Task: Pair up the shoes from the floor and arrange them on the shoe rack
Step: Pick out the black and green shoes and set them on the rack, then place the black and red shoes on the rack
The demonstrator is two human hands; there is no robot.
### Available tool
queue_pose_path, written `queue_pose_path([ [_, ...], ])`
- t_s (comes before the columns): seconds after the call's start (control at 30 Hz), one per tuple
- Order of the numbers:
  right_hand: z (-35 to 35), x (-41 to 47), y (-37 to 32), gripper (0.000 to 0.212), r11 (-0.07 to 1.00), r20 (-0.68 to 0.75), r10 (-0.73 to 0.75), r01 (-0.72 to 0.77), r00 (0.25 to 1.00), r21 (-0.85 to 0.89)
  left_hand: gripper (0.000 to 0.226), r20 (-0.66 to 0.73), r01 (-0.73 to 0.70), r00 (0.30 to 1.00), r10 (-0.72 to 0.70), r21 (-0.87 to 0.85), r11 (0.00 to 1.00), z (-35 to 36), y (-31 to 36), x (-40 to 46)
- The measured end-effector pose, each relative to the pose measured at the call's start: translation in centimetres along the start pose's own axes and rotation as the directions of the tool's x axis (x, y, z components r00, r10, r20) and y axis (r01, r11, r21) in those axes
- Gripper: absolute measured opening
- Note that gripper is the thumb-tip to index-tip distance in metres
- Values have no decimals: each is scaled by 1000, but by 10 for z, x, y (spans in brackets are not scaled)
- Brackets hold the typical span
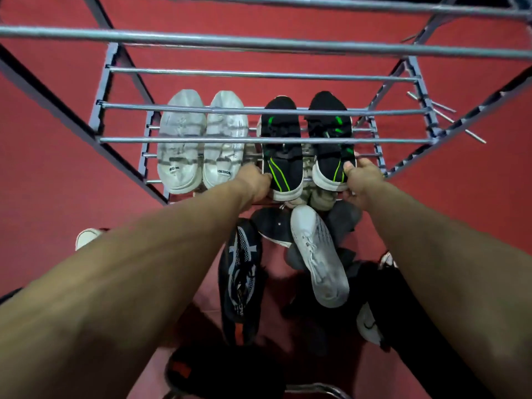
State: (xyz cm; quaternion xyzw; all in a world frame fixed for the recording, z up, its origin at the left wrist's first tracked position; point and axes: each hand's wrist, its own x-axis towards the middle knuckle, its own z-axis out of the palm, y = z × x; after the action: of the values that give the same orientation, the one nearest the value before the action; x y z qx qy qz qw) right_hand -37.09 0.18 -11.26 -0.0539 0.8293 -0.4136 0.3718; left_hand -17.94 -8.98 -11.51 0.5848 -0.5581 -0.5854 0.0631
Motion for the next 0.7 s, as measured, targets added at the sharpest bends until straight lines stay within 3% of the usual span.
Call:
queue_pose_path([
  [0.03, 1, 7, 0, 11, 1000, 5, -8, 8, 1000, -12, 17, -5, -1, 1000, 1, 47, 999, 0, 1, 7],
  [0.17, 1, 25, -2, 15, 996, 43, -4, 8, 999, -91, 21, 76, 1, 997, -4, 38, 999, 9, 5, 27],
  [0.23, 0, 29, -3, 22, 990, 94, 18, -5, 995, -140, 33, 51, -17, 999, 12, 102, 995, 16, 1, 39],
  [0.4, 2, 31, -3, 23, 948, 94, 5, 25, 996, -319, 36, -66, -6, 998, 22, 239, 971, 26, -4, 49],
  [0.5, 5, 22, 1, 41, 944, 40, -39, 49, 998, -327, 37, -97, -70, 991, 96, 243, 968, 27, -12, 32],
  [0.6, 4, 0, 20, 48, 852, -84, -157, 92, 984, -515, 28, -164, -172, 964, 208, 211, 962, 23, -33, -9],
  [0.7, 4, -27, 52, 48, 739, -97, -171, 63, 981, -671, 23, -269, -219, 931, 246, 129, 967, 15, -66, -39],
])
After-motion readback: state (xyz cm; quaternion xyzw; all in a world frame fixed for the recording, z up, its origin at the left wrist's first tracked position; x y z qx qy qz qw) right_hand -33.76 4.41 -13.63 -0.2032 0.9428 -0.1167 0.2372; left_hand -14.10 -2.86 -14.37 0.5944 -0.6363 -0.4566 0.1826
